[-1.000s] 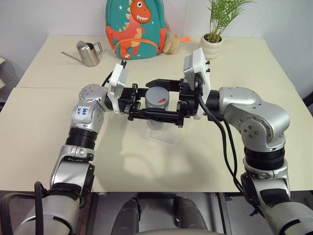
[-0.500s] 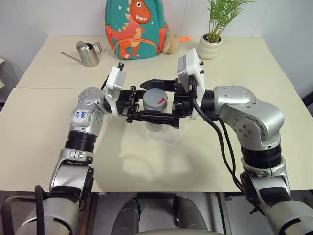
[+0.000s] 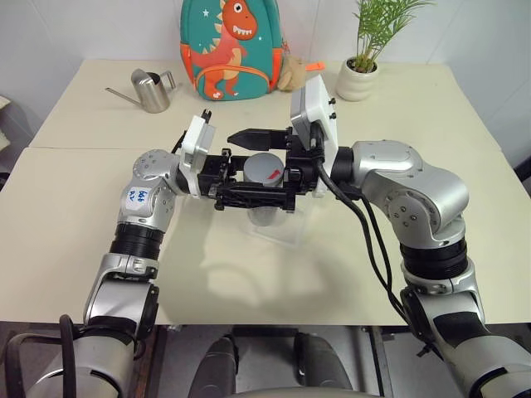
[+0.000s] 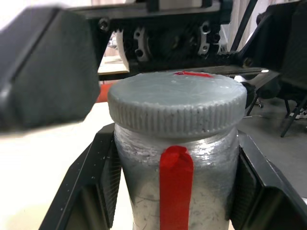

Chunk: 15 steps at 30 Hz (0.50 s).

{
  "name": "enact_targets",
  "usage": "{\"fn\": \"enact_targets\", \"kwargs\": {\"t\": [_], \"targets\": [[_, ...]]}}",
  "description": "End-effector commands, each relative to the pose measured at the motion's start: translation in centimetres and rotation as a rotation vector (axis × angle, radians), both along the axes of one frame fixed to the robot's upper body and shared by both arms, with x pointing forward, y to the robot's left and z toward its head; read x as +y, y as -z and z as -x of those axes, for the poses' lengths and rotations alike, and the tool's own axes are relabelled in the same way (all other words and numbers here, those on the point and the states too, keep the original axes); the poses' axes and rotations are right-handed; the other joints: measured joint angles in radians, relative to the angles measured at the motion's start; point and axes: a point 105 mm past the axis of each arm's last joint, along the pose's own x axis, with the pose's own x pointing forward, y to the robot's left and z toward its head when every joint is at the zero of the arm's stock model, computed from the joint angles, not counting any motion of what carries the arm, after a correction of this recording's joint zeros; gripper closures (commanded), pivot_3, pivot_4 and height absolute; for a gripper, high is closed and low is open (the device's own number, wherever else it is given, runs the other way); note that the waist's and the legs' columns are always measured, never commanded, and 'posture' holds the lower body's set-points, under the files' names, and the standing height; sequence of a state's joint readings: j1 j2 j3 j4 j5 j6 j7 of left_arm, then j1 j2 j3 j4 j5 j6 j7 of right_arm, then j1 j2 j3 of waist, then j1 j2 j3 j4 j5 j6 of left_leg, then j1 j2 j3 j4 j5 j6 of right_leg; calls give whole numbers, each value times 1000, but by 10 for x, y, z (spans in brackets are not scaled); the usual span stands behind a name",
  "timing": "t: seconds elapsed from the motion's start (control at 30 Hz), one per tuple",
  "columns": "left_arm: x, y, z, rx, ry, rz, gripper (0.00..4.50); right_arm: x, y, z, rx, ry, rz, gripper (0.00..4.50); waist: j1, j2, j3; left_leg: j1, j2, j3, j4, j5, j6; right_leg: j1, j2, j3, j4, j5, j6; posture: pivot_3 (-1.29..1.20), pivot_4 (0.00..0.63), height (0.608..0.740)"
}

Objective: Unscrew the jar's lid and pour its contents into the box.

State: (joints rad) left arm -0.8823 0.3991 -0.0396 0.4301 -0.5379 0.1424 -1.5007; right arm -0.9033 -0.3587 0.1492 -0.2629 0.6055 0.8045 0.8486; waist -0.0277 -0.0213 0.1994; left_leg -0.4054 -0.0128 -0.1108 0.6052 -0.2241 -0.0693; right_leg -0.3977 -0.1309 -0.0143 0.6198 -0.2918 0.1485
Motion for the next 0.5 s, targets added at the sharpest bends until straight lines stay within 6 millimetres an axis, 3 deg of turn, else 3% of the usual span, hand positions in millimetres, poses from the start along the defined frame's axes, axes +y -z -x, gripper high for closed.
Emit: {"fn": "enact_targets", "kwargs": {"t": [0.03,0.5], "targets": [[-3,-8,10,-66,58,-3,2080,2,-7,-1,-35,11,-8,0,0,0,0,0,0,0,0,0,0,0,0,0,0,0,0,0,150,740],[3,-12,12,-68,48,13,2080,-19,-18,-20,-39,149,-43,0,0,0,0,0,0,0,0,0,0,0,0,0,0,0,0,0,150,740]]}}
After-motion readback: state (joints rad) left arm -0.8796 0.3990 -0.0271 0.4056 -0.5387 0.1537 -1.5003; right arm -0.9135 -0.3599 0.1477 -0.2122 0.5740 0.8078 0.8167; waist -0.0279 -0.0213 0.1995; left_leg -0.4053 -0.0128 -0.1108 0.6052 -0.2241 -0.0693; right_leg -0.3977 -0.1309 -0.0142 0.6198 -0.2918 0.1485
